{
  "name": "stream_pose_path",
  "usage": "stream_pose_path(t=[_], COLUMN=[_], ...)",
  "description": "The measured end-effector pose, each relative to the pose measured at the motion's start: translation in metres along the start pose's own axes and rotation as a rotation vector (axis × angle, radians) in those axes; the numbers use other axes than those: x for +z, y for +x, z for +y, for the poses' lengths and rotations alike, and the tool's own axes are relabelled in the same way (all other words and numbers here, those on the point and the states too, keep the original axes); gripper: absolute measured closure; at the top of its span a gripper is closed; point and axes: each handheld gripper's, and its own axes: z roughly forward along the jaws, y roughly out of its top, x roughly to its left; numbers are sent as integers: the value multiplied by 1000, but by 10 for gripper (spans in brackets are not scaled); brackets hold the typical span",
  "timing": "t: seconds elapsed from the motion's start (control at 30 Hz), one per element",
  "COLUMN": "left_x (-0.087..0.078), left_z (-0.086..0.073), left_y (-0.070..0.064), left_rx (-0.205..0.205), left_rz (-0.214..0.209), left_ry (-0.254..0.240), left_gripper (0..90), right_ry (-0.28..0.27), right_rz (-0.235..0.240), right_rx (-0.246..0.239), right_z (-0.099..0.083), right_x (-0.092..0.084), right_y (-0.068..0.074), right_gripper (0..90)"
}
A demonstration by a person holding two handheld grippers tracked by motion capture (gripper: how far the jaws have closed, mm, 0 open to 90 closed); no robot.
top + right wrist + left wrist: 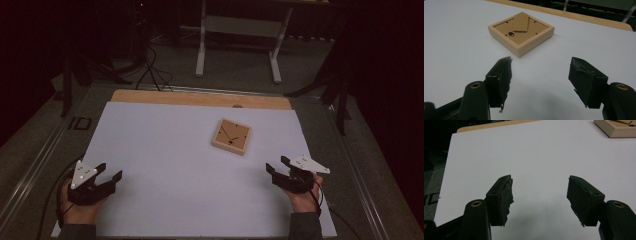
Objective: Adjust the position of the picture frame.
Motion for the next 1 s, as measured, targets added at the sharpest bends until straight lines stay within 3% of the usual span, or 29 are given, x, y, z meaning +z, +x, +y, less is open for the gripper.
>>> stream_pose_path(t=[1.0], left_x=[0], left_z=[-1], left_y=[1], left_rx=[2], left_rz=[1], left_ry=[-15], left_gripper=[368], right_ry=[-10], right_rz=[17], right_rx=[-47], right_z=[41], right_x=[29], right_y=[7], right_gripper=[380])
